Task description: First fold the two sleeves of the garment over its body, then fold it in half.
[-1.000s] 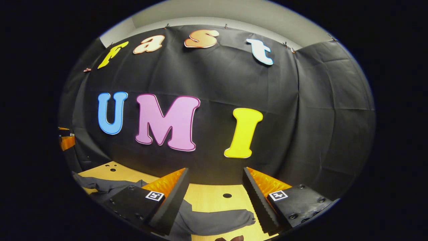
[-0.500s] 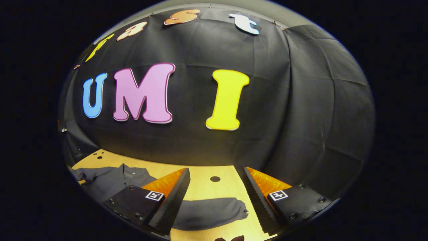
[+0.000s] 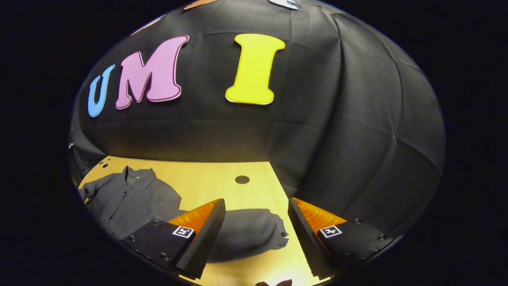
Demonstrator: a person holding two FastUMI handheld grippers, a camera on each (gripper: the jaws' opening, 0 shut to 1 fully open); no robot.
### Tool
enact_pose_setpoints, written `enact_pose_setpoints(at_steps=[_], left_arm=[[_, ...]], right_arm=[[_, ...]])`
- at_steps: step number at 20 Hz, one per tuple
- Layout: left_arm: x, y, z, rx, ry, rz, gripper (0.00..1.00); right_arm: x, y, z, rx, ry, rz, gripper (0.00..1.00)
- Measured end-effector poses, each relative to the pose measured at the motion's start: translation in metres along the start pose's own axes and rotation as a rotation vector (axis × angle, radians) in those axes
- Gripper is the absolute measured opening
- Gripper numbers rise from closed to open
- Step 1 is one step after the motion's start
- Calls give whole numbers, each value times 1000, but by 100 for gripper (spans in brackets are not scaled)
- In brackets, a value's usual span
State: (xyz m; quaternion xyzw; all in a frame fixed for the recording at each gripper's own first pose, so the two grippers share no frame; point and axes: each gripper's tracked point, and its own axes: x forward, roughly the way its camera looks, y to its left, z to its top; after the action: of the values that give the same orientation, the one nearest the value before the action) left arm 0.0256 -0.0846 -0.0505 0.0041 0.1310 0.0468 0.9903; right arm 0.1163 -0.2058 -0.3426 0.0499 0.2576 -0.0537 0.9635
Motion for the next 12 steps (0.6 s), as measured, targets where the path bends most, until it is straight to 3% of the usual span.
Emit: enact_pose_setpoints(at_steps=[12], left_arm=[[-15, 1, -8, -29, 46, 98, 97]], right_arm=[[67, -37, -91, 65, 202, -13, 98]])
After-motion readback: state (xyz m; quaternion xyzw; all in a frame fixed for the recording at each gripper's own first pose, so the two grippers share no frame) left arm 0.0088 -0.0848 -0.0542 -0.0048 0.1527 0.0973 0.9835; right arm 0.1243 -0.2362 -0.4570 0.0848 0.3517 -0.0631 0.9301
